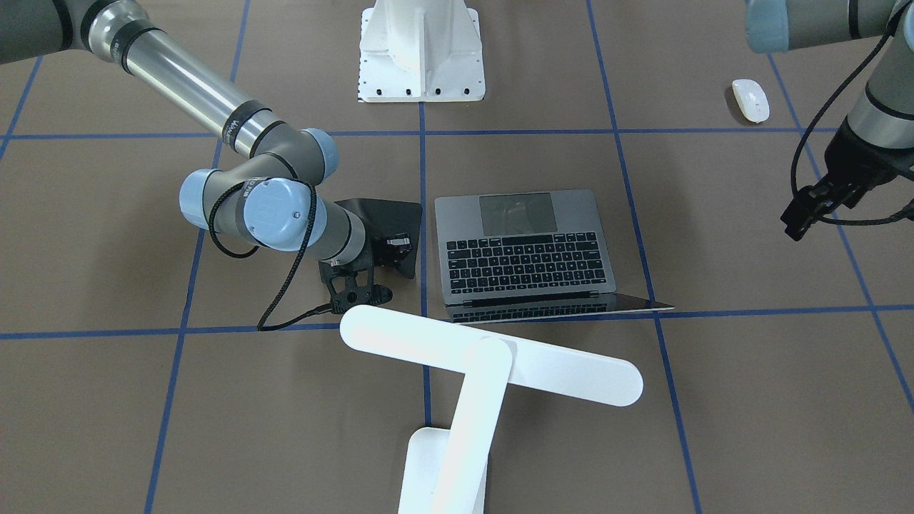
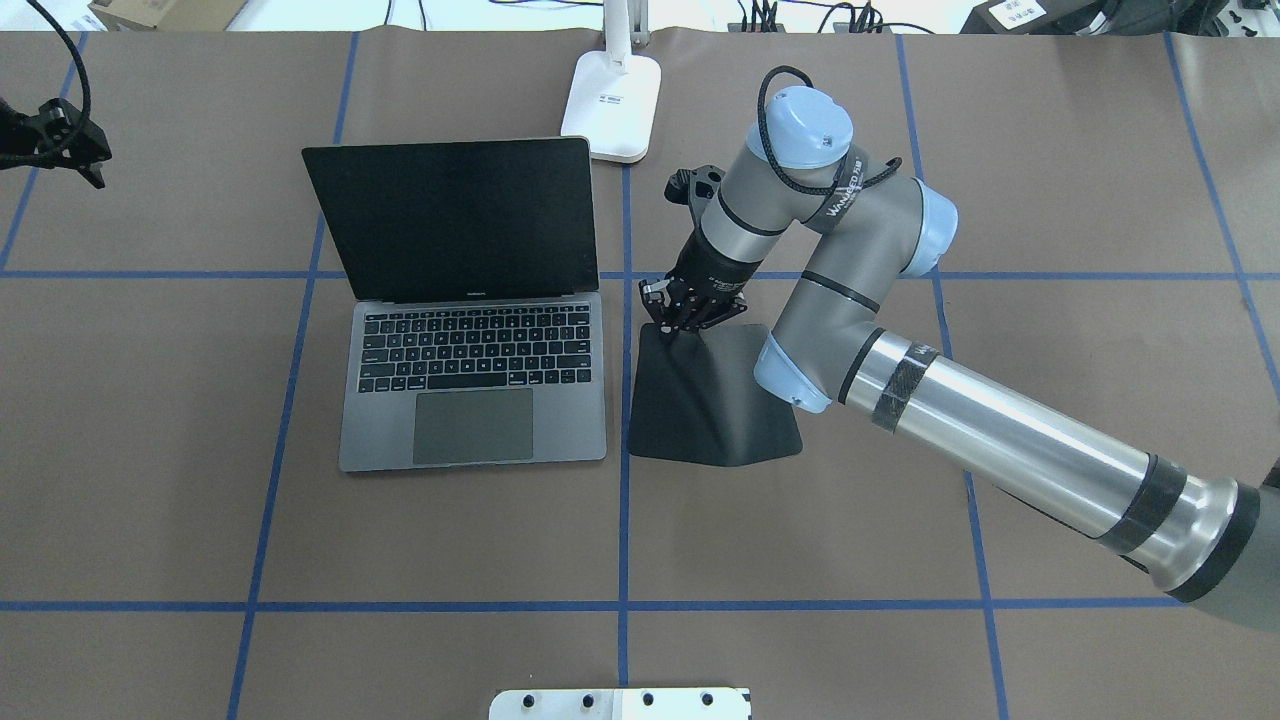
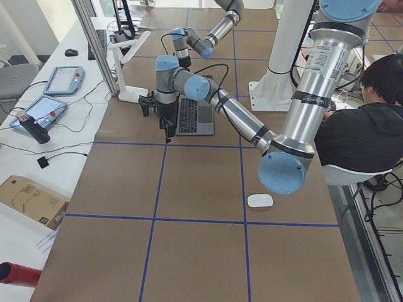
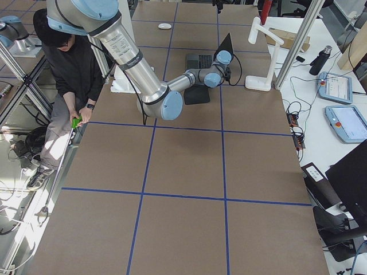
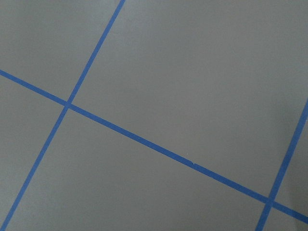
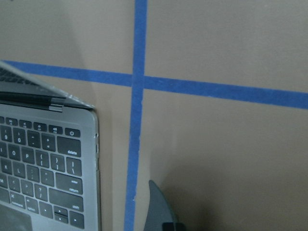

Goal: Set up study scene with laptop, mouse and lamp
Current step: 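Flatten the mouse pad onto the table with the right gripper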

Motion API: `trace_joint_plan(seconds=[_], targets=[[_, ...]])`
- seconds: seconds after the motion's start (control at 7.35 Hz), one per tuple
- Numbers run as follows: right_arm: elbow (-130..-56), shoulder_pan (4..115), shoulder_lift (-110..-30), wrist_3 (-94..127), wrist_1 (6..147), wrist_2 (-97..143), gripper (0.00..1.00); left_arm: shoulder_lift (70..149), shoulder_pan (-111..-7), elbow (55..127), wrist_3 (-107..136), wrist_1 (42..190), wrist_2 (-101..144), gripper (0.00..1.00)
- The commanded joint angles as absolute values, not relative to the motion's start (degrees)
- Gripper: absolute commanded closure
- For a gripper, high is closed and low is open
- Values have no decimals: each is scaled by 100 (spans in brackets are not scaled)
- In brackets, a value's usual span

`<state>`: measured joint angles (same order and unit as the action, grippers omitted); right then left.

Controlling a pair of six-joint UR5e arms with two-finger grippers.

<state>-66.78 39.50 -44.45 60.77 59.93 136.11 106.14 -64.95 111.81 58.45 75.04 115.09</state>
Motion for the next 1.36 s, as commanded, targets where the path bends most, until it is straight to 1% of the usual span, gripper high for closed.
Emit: trace_joint_plan(seconds=[0.0, 0.95, 1.22], targets=[[-6688, 3937, -4491, 6012, 5959, 13588, 100, 10617, -6486, 11180, 5845, 7506, 11505, 0], [-6855, 4069, -4693, 5511, 5968, 13685, 100, 10626, -6486, 11101, 5854, 7585, 11505, 0], [-7021, 4052, -4789, 5432, 5959, 13667, 100, 10626, -6486, 11092, 5862, 7594, 11505, 0]])
